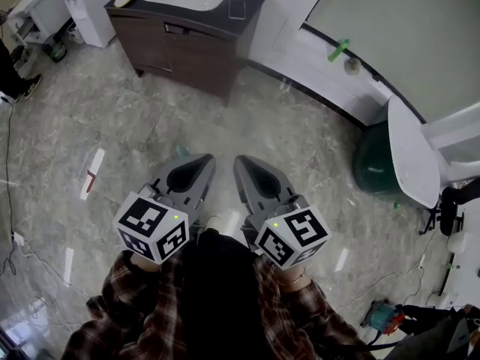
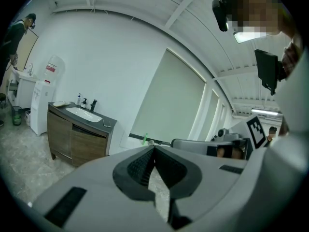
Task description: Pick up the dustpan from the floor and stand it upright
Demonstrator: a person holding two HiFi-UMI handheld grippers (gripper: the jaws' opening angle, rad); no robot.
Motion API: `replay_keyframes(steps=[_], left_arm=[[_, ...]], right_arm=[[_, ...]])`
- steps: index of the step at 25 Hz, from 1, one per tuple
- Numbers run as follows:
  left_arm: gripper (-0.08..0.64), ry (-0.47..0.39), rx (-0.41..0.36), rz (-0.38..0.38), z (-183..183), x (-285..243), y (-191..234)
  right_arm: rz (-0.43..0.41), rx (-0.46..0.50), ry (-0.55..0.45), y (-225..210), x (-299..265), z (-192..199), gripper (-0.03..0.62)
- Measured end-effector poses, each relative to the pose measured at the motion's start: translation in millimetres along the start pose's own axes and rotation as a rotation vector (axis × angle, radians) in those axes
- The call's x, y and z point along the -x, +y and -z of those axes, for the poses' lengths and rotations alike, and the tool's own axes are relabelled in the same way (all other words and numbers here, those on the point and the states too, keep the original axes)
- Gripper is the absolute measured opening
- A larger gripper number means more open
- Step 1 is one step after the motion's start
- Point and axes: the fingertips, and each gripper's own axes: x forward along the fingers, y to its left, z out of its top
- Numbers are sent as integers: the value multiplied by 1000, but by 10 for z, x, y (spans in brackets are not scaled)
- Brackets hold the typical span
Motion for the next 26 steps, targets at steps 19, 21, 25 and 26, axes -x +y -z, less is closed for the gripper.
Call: replay_keyframes(steps=[19, 21, 25, 26], left_arm=[[9, 35, 12, 3, 46, -162, 115], [9, 37, 13, 1, 53, -156, 123], [9, 41, 15, 0, 57, -176, 127], [9, 42, 16, 0, 58, -182, 126]], right_arm=[[10, -25, 12, -124, -98, 60, 11], [8, -28, 15, -118, -103, 75, 11], [17, -34, 15, -155, -97, 74, 11], [20, -36, 15, -168, -93, 73, 11]])
